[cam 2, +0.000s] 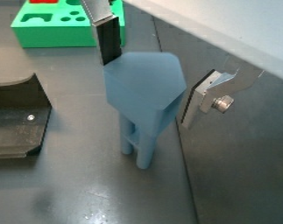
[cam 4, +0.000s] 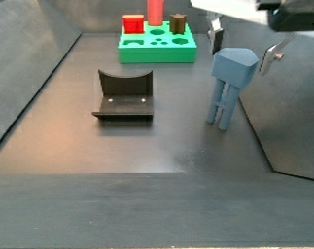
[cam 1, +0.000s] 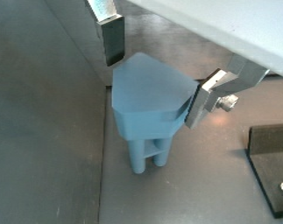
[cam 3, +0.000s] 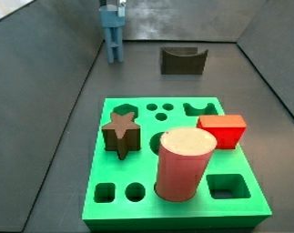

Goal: Pick up the 3 prong object. Move up. Move to above the board. Insert the 3 prong object.
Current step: Pick up the 3 prong object.

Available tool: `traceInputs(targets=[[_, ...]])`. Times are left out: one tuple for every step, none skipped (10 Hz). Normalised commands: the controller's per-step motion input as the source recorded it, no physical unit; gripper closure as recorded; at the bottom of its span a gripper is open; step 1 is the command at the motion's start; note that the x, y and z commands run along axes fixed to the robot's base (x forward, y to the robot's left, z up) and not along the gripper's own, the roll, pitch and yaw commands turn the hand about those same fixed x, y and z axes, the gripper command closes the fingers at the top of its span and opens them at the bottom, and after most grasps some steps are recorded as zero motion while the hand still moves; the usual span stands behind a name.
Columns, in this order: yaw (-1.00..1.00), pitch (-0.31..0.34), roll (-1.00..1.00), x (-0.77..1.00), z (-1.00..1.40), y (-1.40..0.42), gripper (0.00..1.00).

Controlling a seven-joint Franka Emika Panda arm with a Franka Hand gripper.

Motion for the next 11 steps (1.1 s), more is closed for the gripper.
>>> traceInputs(targets=[[-0.31, -0.160, 0.00, 0.00, -0.44, 0.00, 0.00], [-0.28, -0.140, 0.01, 0.00, -0.68, 0.00, 0.00], [-0.13, -0.019, 0.06, -0.13, -0.80, 0.00, 0.00], [0.00, -0.059, 0.00, -0.07, -0.02, 0.00, 0.00], [0.00, 0.004, 0.00, 0.00, 0.00, 0.00, 0.00], [0.00, 0.000, 0.00, 0.00, 0.00, 0.00, 0.00], [0.00, 0.000, 0.00, 0.00, 0.00, 0.00, 1.00], [0.00, 0.000, 0.00, 0.00, 0.00, 0.00, 1.00], [0.00, 0.000, 0.00, 0.00, 0.00, 0.00, 1.00], [0.00, 0.000, 0.00, 0.00, 0.00, 0.00, 1.00], [0.00, 0.000, 0.00, 0.00, 0.00, 0.00, 1.00]])
